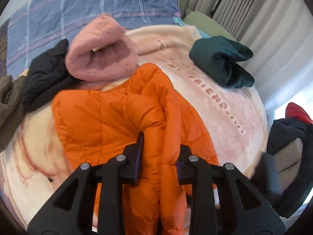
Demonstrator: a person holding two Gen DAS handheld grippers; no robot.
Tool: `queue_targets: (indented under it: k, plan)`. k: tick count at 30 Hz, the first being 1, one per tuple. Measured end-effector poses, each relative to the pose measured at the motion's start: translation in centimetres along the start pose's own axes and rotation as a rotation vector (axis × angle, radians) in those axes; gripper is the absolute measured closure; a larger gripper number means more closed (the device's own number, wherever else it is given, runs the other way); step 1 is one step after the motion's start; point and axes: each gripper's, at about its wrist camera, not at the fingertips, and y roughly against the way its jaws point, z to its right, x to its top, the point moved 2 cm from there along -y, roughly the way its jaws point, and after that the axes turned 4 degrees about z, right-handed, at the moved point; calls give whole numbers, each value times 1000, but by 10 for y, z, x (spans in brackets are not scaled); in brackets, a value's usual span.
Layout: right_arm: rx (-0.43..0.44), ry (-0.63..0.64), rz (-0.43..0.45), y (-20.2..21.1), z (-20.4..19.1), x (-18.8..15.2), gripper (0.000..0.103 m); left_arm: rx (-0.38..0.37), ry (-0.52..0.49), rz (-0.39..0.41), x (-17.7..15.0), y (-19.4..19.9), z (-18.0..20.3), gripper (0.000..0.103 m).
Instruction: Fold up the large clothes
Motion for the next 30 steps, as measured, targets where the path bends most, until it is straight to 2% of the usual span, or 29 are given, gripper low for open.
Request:
queue_targets:
  k: [4, 7, 10, 12, 15, 20, 23, 26, 27, 28, 29, 30]
  plan:
    - [27, 109, 53, 36, -22, -22, 38, -17, -5, -86, 6, -27, 18, 71]
    - [-31, 219, 86, 46, -41, -32, 31, -49, -25, -158, 10, -45, 35, 66]
    - [-85, 268, 72, 44, -47, -46, 29, -128, -42, -216, 12, -63, 51, 65]
    - [-94, 207, 44, 39, -35, -51, 29, -147, -68, -235, 10, -78, 59, 65]
    - [-61, 94, 16, 37, -21, -52, 29, -177, -78, -242, 3, -96, 60, 65]
    - [-45, 3, 41, 42, -8, -42, 24, -264, -46, -246, -2, -105, 51, 64]
    - [-19, -89, 69, 54, -8, -37, 21, -330, -60, -241, -5, -107, 59, 59]
    - [-88, -155, 68, 53, 3, -31, 21, -412, -67, -247, -9, -116, 74, 58]
    - [-97, -177, 73, 54, 5, -29, 24, -436, -70, -256, -11, -121, 79, 58]
    - [-98, -198, 85, 53, 10, -30, 55, -444, -80, -258, -13, -125, 85, 58]
    - [-101, -227, 96, 51, 18, -32, 74, -441, -102, -249, -15, -129, 91, 58]
    - [-113, -267, 93, 50, 30, -35, 87, -441, -113, -239, -15, -131, 93, 58]
